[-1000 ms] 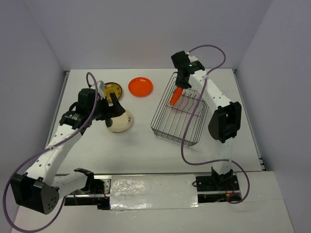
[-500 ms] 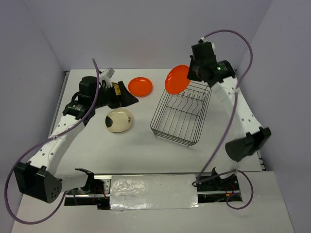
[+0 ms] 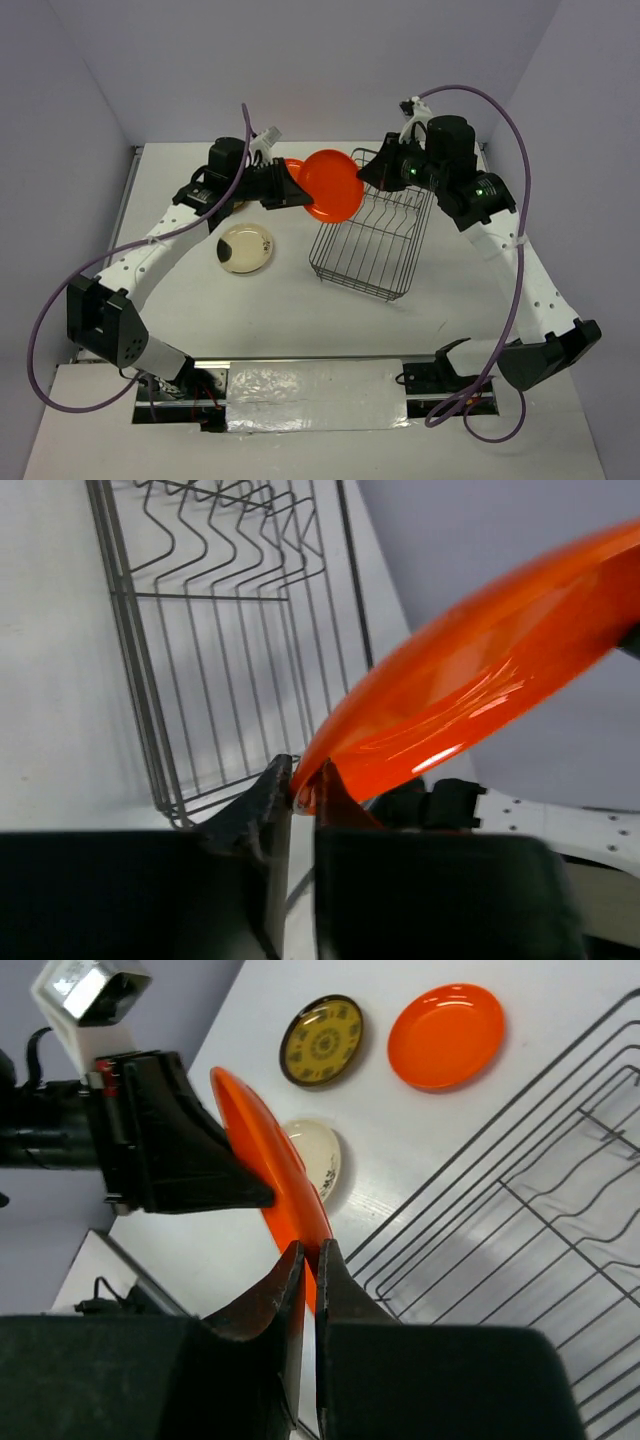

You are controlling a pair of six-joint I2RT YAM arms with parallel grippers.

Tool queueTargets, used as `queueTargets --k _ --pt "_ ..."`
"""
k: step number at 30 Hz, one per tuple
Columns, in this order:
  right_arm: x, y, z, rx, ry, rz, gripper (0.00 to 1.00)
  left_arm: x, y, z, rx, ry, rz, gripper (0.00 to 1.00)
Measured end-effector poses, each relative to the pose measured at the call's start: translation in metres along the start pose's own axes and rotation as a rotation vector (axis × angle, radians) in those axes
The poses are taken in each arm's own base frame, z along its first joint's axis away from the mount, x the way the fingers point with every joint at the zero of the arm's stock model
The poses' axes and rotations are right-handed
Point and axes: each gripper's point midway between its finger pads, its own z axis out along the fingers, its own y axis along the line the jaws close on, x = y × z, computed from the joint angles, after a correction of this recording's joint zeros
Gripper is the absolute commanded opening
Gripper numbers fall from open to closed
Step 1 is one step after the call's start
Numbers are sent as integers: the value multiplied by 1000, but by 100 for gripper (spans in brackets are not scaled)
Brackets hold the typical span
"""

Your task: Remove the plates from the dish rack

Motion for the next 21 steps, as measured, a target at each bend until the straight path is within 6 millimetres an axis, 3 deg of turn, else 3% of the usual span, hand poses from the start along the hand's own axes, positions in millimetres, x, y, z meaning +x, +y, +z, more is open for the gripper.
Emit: queueTargets --k 1,2,3,5,6,10,14,17,21 --pt "2 -4 3 8 3 -5 11 2 1 1 -1 3 -12 0" --pt "4 -12 4 29 6 -2 40 3 1 -1 15 11 -28 0" --pt "5 -17 5 42 6 1 55 0 1 -2 23 4 -31 0" --pt "7 -22 11 52 7 29 75 -2 3 -2 3 -9 -30 0" --pt "8 -23 14 57 10 40 92 -3 7 -1 -23 -18 -36 0" --pt "12 -47 14 180 2 80 100 -13 39 -4 -173 -76 -85 0" --pt "22 -88 11 369 -8 108 100 -50 99 -12 -349 -176 -174 0" --pt "55 -112 10 442 48 120 100 -88 156 1 -446 -214 -230 0" --pt "99 -129 4 491 135 135 100 -115 234 38 -514 -186 -305 0"
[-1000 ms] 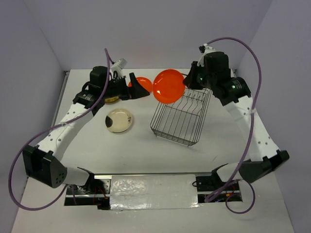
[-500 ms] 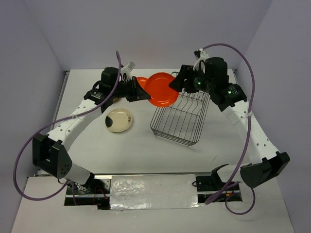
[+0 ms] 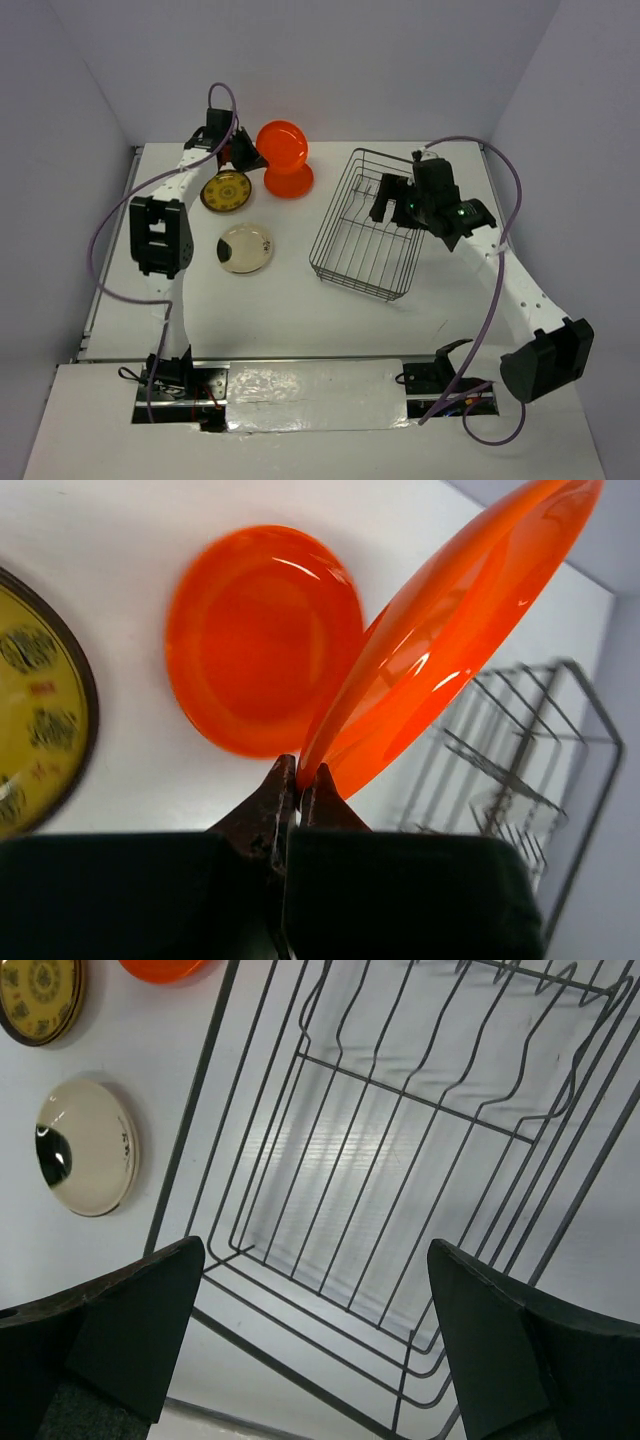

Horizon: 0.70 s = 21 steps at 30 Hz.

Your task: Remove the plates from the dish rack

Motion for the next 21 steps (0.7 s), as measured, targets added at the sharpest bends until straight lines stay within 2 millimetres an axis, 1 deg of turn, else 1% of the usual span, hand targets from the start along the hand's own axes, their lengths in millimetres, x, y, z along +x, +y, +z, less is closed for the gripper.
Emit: queueTargets --k 2,3,4,6,7,8,9,11,12,13,14,15,16,17,19,21 --pt "9 -4 -4 0 3 0 100 -5 21 35 -43 32 -21 0" --pt "12 -5 -8 -6 -3 1 100 -4 29 49 -60 51 -31 1" --pt "14 -5 -12 -17 -10 1 100 -2 37 61 -72 66 -38 8" --pt "18 -4 -23 -49 -41 2 100 8 51 77 -97 100 -54 10" --pt "20 -3 -28 -62 -52 2 100 15 57 80 -110 121 -62 12" --pt "21 -2 -33 -73 -61 1 100 20 61 81 -119 139 -69 15" --pt "20 -1 -36 -82 -70 0 100 25 63 82 -124 152 -76 21" --pt "17 2 -40 -98 -86 -1 100 28 61 82 -112 163 -83 27" --pt "16 3 -40 -102 -89 -1 100 29 60 83 -102 163 -88 38" --pt "17 3 -39 -105 -87 -2 100 30 59 84 -98 165 -89 46" --pt "17 4 -39 -106 -85 -2 100 32 59 84 -94 167 -90 61" --pt "17 4 -38 -109 -83 -3 100 35 59 84 -92 175 -90 68" --pt "17 5 -38 -112 -83 -2 100 38 58 82 -92 183 -93 82" --pt "17 5 -38 -114 -82 -3 100 40 56 80 -92 186 -87 99" --pt "17 6 -38 -120 -80 -3 100 40 50 73 -91 183 -85 99" --pt "17 7 -38 -125 -80 -2 100 35 40 60 -89 170 -78 99"
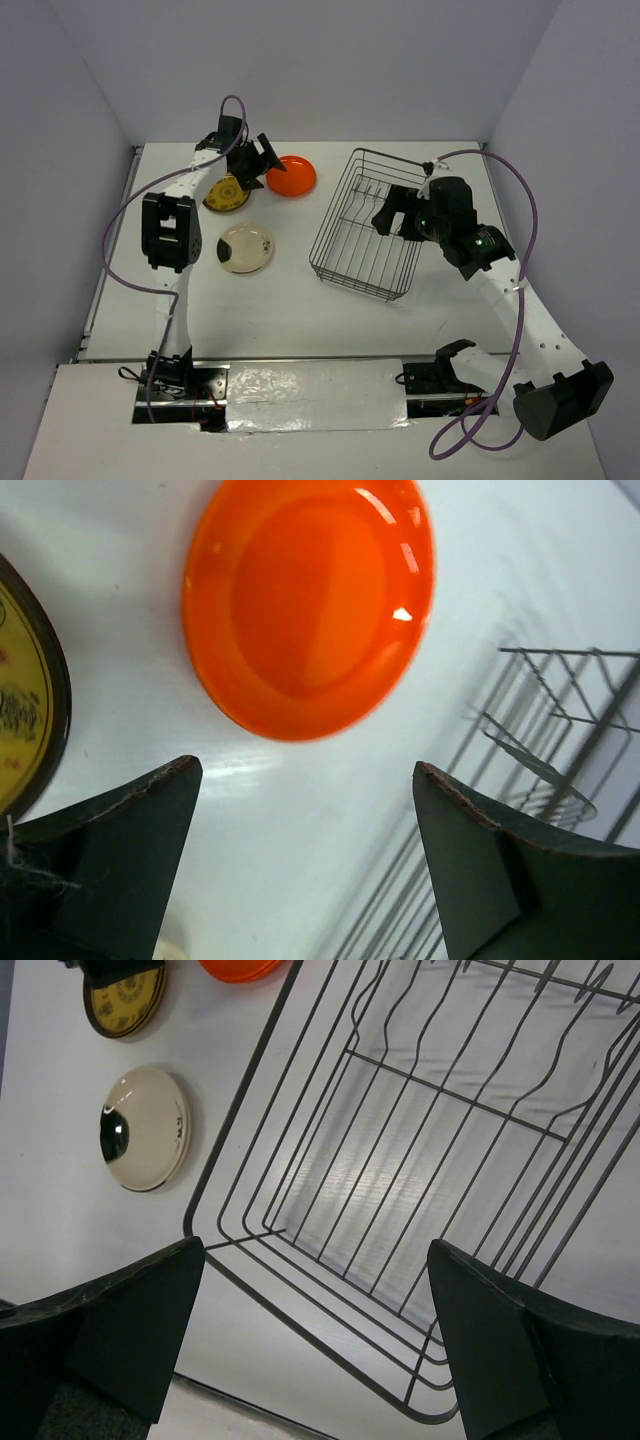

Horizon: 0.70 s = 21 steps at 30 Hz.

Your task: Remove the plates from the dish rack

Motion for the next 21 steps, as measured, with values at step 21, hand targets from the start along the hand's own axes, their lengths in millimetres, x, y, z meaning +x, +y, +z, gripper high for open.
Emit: queueTargets --k 21 --pt "-60 -40 -127 243 -396 -81 100 92 47 -387 -227 -649 389 100"
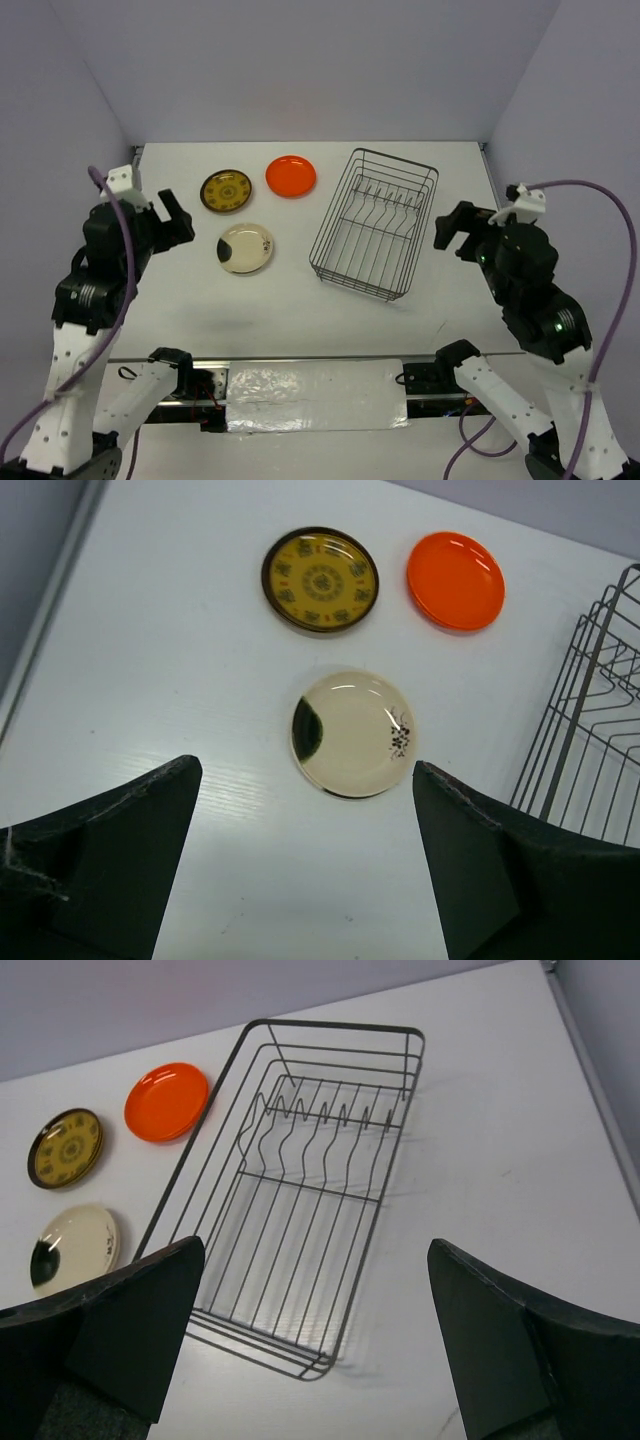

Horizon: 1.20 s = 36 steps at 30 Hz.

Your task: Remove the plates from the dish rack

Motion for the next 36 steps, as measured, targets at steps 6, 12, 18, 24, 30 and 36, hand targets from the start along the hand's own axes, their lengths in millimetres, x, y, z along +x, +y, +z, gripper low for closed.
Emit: queueTargets --k 6,12,18,24,30,36 --pt "-3 -28 -49 25 -71 -7 100 11 24 -49 4 -125 5 100" --pt "2 -34 -79 -31 -110 -26 100 18 34 -72 11 -187 -11 99" --pt "14 -31 -76 -57 -70 -43 100 48 45 -60 -34 -98 11 99" --pt "24 -28 -69 -64 -34 -53 100 52 47 -58 -46 -85 14 100" --pt "27 -21 -59 -75 -5 -49 100 52 50 -58 -62 -90 10 100" --pt "35 -15 -51 -93 25 -38 100 51 50 -58 -60 -96 8 99"
